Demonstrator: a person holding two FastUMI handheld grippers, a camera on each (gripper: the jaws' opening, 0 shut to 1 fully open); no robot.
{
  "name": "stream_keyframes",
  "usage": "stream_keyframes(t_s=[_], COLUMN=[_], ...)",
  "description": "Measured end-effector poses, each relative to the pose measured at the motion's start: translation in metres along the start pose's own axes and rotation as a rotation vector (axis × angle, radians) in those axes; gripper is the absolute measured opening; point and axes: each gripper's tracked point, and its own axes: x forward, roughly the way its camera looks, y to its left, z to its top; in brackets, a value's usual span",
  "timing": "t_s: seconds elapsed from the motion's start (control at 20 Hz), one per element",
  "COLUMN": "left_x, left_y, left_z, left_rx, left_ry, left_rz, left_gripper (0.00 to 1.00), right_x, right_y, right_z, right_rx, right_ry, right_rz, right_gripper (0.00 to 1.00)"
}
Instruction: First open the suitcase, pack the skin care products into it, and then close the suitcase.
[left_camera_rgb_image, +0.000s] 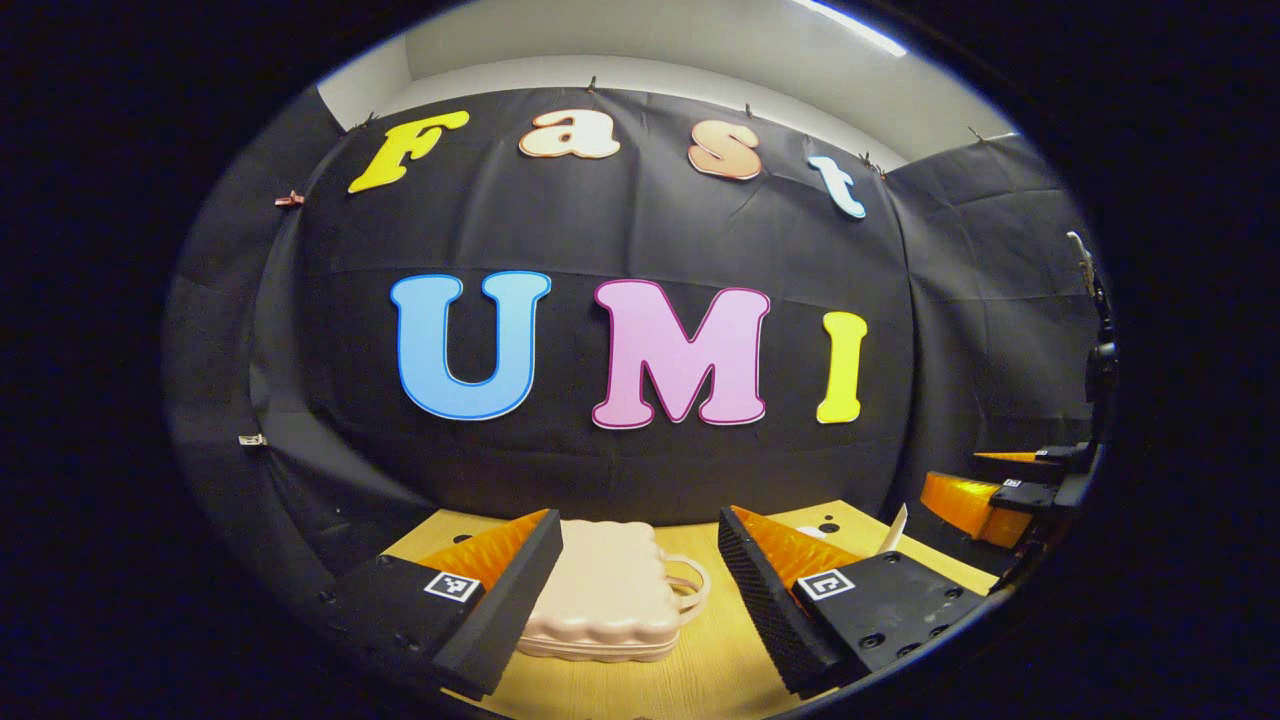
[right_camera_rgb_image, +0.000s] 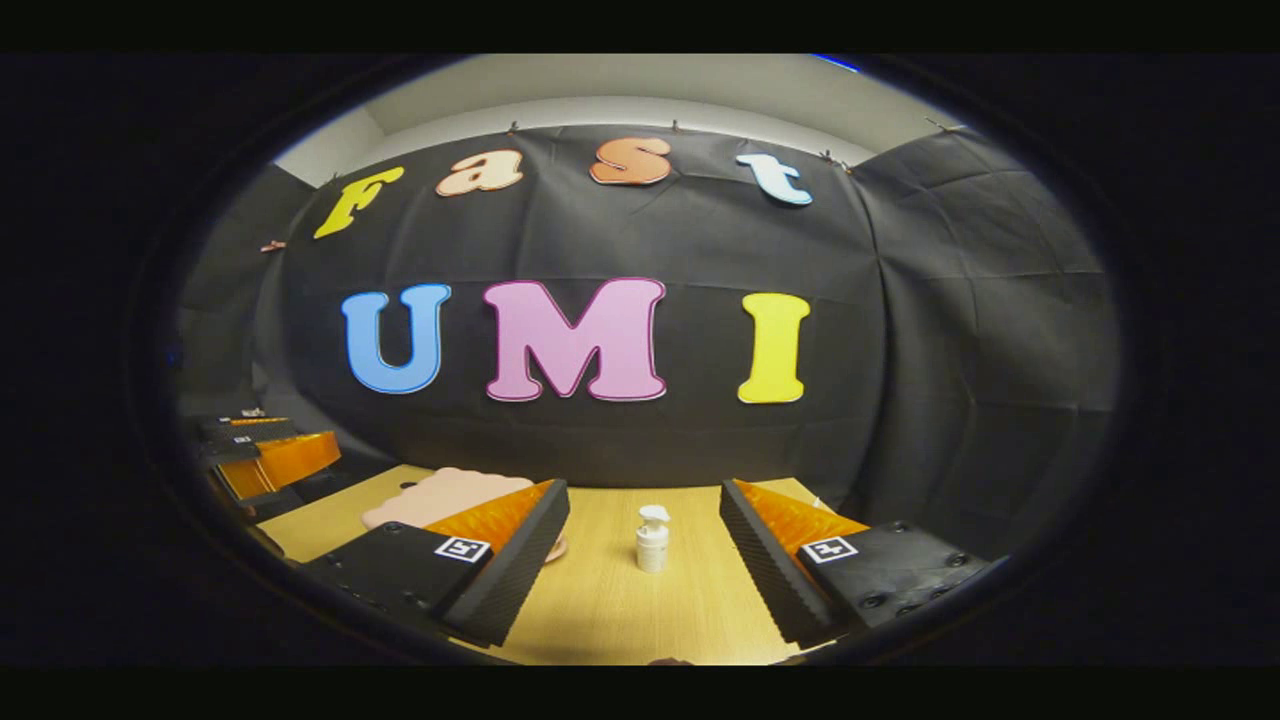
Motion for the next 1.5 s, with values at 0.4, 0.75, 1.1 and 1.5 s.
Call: stream_keyframes(t_s=[0.4,0.75,1.1,1.5], left_x=[0.019,0.034,0.057,0.141], left_y=[-0.002,-0.003,-0.029,-0.101], left_z=[0.002,-0.013,-0.036,-0.099], left_rx=[-0.016,0.003,-0.004,-0.002], left_ry=[-0.003,0.039,0.07,0.174], left_rz=[-0.015,-0.015,-0.061,-0.176], left_gripper=[0.99,0.99,0.99,0.99], right_x=[0.009,0.016,0.024,0.037], right_y=[0.0,-0.008,-0.016,-0.041], right_z=[0.0,-0.007,-0.016,-0.035], right_rx=[0.011,0.012,0.003,-0.016], right_ry=[0.0,0.017,0.043,0.082], right_rz=[0.0,-0.021,-0.026,-0.041], right_gripper=[0.96,0.97,0.96,0.96])
